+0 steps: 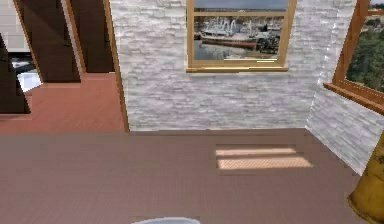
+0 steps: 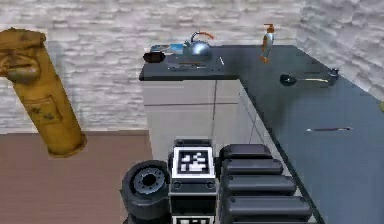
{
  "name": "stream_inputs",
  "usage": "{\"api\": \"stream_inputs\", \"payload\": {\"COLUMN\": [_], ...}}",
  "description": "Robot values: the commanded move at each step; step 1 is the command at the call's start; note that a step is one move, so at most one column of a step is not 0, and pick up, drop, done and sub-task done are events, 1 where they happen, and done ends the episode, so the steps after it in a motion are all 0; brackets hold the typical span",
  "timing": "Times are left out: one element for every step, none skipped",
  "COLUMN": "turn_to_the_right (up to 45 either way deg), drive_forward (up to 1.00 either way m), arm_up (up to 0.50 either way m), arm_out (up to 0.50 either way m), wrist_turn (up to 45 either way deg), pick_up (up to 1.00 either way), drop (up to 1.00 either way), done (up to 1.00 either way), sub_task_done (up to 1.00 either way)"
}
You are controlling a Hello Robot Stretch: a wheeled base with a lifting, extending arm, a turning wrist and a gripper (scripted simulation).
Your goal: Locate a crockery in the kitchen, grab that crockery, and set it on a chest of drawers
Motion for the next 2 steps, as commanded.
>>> {"api": "stream_inputs", "payload": {"turn_to_the_right": [0.0,-36.0], "drive_forward": [0.10,0.00], "arm_up": [0.00,0.00], "arm_out": [0.00,0.00], "wrist_turn": [0.0,0.0], "pick_up": [0.00,0.00], "drop": [0.00,0.00], "done": [0.00,0.00], "sub_task_done": [0.00,0.00]}}
